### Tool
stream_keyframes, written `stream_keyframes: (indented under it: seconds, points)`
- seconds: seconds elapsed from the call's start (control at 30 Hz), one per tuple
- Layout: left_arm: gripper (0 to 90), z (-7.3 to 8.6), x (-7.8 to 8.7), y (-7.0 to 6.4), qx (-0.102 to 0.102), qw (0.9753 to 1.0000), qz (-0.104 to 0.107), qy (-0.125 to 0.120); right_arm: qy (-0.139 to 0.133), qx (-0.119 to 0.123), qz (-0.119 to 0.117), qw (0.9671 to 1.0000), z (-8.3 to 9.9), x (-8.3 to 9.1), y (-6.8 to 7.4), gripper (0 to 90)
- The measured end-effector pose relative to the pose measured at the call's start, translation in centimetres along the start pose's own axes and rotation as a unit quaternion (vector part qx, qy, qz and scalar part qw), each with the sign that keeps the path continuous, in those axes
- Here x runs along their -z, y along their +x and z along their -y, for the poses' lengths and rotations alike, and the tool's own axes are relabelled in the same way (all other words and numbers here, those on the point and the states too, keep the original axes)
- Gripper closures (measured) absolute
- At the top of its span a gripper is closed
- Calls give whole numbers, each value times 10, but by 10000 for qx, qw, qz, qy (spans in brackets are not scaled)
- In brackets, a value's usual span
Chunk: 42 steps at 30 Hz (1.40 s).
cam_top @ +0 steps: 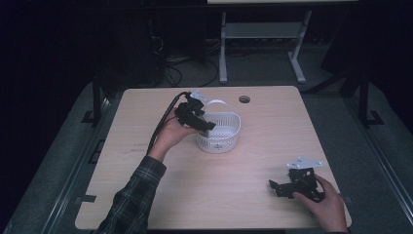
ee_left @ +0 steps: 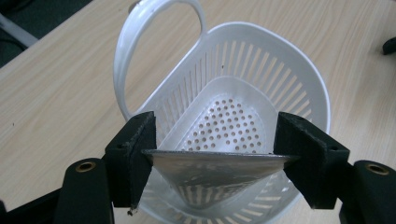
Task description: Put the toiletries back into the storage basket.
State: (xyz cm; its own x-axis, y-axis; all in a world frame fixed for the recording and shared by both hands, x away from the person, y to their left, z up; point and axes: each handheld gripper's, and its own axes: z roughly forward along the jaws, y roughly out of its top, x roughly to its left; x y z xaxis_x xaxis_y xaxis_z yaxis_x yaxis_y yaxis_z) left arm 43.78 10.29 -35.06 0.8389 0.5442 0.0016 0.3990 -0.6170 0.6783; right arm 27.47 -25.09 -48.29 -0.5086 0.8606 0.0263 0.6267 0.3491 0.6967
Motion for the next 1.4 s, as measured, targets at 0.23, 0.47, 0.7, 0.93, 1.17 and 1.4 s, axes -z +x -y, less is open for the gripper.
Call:
stream_keyframes:
  seconds: [0.23,0.47,0.7,0.93,1.17,1.4]
  points:
    - [293,0,0,-1,-43,10000,-1,0,0,-1,-1,10000,0,0,0,0]
    - [172,2,2,1,-47,10000,-20,7,0,-1,0,10000,0,0,0,0]
    - [143,3,18,1,-7,9998,-31,-214,0,0,0,10000,0,0,0,0]
    - [137,9,34,3,39,9995,23,-314,0,-2,-1,10000,0,0,0,0]
    - [137,19,50,1,42,9993,-37,-376,0,-1,1,10000,0,0,0,0]
    - [137,34,63,0,28,9985,-85,-541,-1,0,1,10000,0,0,0,0]
